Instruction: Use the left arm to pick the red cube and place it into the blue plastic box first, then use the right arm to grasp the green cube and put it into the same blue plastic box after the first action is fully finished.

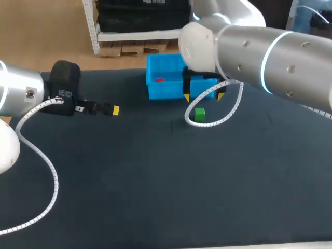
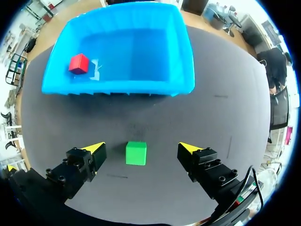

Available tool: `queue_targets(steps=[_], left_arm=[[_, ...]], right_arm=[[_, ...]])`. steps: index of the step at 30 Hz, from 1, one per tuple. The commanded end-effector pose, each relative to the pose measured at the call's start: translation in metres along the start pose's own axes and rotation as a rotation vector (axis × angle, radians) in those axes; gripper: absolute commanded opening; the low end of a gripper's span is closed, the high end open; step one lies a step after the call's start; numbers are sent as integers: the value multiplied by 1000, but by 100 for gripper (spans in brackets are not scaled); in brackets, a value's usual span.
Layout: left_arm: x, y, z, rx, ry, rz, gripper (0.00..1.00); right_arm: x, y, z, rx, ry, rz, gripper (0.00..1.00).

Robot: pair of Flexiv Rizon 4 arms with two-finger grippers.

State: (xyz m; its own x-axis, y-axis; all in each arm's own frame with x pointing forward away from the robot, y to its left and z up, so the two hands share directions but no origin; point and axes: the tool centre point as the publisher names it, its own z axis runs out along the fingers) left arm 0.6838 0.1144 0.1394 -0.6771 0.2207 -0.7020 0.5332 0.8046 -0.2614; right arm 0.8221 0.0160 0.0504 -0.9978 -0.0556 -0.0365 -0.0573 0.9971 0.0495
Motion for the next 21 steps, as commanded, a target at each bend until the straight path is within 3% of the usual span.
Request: queue_targets(steps=[1,11,21], left_arm=[[1,2,1,6,-7,1,100],[1,2,1,6,-7,1,100],[1,2,1,6,-7,1,100]], right_arm=[[28,-1,1,1,-152,-12,100],[45,4,12,55,-205,-23,100],[51,-7,29,49,-252,13,100]])
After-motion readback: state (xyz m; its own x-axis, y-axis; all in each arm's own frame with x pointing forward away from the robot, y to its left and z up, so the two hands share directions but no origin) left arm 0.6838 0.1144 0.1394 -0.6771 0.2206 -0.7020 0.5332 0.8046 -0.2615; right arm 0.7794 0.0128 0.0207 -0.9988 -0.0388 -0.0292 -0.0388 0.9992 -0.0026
